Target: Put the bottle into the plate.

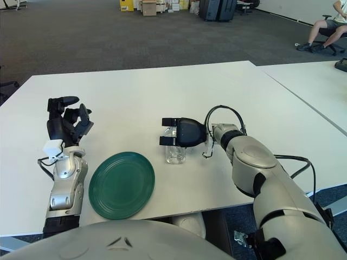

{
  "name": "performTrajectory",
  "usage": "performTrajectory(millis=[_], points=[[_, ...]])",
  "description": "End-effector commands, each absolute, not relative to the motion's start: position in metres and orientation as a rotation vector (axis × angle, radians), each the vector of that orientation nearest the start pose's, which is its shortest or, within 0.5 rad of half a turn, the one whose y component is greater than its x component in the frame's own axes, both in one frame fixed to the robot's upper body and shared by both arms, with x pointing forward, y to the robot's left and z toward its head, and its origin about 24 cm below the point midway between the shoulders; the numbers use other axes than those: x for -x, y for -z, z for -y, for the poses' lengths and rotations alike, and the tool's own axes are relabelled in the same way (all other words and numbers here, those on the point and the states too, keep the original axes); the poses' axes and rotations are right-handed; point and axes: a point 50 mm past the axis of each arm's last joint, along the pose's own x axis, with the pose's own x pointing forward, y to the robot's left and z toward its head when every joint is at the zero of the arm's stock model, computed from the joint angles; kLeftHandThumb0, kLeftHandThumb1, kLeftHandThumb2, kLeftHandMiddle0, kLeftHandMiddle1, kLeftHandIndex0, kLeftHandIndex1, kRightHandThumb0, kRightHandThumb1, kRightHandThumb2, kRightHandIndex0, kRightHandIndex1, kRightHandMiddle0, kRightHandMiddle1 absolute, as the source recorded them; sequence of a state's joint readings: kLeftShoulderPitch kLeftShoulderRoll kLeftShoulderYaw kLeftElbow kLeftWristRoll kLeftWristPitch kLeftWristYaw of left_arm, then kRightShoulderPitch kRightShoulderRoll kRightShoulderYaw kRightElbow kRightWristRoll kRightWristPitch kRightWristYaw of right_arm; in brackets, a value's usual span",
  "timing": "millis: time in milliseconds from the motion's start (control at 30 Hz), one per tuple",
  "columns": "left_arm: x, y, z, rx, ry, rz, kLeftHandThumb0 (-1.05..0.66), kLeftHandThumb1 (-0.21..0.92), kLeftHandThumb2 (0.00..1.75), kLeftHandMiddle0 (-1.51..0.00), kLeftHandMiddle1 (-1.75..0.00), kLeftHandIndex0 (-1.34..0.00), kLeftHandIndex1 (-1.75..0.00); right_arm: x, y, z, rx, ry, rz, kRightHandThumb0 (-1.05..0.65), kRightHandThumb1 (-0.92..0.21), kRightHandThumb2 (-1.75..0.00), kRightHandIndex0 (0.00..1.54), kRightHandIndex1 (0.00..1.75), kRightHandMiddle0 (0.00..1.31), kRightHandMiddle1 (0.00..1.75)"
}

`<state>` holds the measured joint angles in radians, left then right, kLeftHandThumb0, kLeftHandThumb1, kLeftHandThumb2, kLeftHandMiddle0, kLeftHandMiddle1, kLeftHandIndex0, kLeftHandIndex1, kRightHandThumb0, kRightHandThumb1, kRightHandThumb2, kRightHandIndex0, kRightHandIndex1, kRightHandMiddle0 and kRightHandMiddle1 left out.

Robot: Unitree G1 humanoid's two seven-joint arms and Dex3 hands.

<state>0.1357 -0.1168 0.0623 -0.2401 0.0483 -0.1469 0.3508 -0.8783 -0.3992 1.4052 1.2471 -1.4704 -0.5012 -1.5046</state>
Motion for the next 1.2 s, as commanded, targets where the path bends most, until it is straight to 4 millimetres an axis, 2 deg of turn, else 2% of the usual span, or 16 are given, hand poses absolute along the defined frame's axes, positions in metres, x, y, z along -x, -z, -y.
performTrajectory(millis=[0, 133, 167, 233, 300, 333, 367, 433, 567, 667, 867, 1167], points=[[-0.219, -0.078, -0.169, 0.11, -0.478, 0.238, -0.4, 0.67, 0.87, -0.46, -1.61, -0.35, -1.75, -0.273, 0.011, 0.139, 1.492, -1.079, 1.355, 0.0, -0.16, -1.51, 0.72, 1.75, 0.5, 1.75], [-0.218, -0.078, -0.169, 0.113, -0.48, 0.237, -0.4, 0.67, 0.87, -0.45, -1.61, -0.35, -1.75, -0.272, 0.01, 0.137, 1.431, -1.053, 1.307, 0.0, -0.15, -1.51, 0.73, 1.75, 0.53, 1.71], [-0.218, -0.078, -0.169, 0.114, -0.48, 0.237, -0.4, 0.67, 0.87, -0.45, -1.61, -0.35, -1.75, -0.272, 0.009, 0.136, 1.42, -1.047, 1.296, -0.01, -0.21, -1.44, 0.67, 1.74, 0.5, 1.72], [-0.218, -0.078, -0.169, 0.115, -0.478, 0.239, -0.4, 0.67, 0.87, -0.45, -1.61, -0.35, -1.75, -0.273, 0.008, 0.136, 1.408, -1.041, 1.278, -0.01, -0.44, -1.16, 0.49, 1.7, 0.38, 1.73], [-0.218, -0.078, -0.17, 0.115, -0.477, 0.24, -0.4, 0.67, 0.86, -0.45, -1.61, -0.35, -1.75, -0.273, 0.007, 0.136, 1.406, -1.041, 1.27, -0.18, -0.67, -0.81, 0.34, 1.46, 0.32, 1.71], [-0.218, -0.078, -0.17, 0.115, -0.477, 0.24, -0.4, 0.67, 0.86, -0.46, -1.61, -0.35, -1.75, -0.273, 0.007, 0.136, 1.407, -1.041, 1.267, -0.33, -0.73, -0.68, 0.29, 1.24, 0.21, 1.52], [-0.218, -0.078, -0.17, 0.114, -0.478, 0.24, -0.4, 0.67, 0.86, -0.46, -1.61, -0.35, -1.75, -0.274, 0.007, 0.137, 1.412, -1.042, 1.267, -0.38, -0.75, -0.64, 0.28, 1.14, 0.17, 1.45], [-0.218, -0.078, -0.17, 0.112, -0.478, 0.241, -0.4, 0.67, 0.86, -0.46, -1.61, -0.35, -1.75, -0.274, 0.007, 0.138, 1.418, -1.042, 1.267, -0.52, -0.8, -0.54, 0.25, 0.75, 0.07, 1.21], [-0.218, -0.077, -0.171, 0.115, -0.482, 0.238, -0.4, 0.68, 0.85, -0.47, -1.61, -0.35, -1.75, -0.274, 0.006, 0.142, 1.42, -1.039, 1.26, -0.62, -0.85, -0.45, 0.25, 0.34, 0.01, 0.96], [-0.218, -0.078, -0.171, 0.116, -0.482, 0.24, -0.4, 0.68, 0.85, -0.47, -1.61, -0.34, -1.75, -0.274, 0.006, 0.142, 1.419, -1.041, 1.249, -0.66, -0.89, -0.41, 0.24, 0.17, 0.0, 0.82], [-0.219, -0.078, -0.171, 0.12, -0.481, 0.243, -0.4, 0.68, 0.85, -0.48, -1.6, -0.34, -1.75, -0.274, 0.004, 0.141, 1.392, -1.047, 1.238, -0.7, -0.92, -0.39, 0.19, 0.05, 0.0, 0.63], [-0.22, -0.078, -0.17, 0.123, -0.479, 0.239, -0.4, 0.69, 0.85, -0.47, -1.59, -0.34, -1.75, -0.272, 0.001, 0.141, 1.338, -1.07, 1.243, -0.65, -0.91, -0.36, 0.22, 0.04, 0.0, 0.57]])
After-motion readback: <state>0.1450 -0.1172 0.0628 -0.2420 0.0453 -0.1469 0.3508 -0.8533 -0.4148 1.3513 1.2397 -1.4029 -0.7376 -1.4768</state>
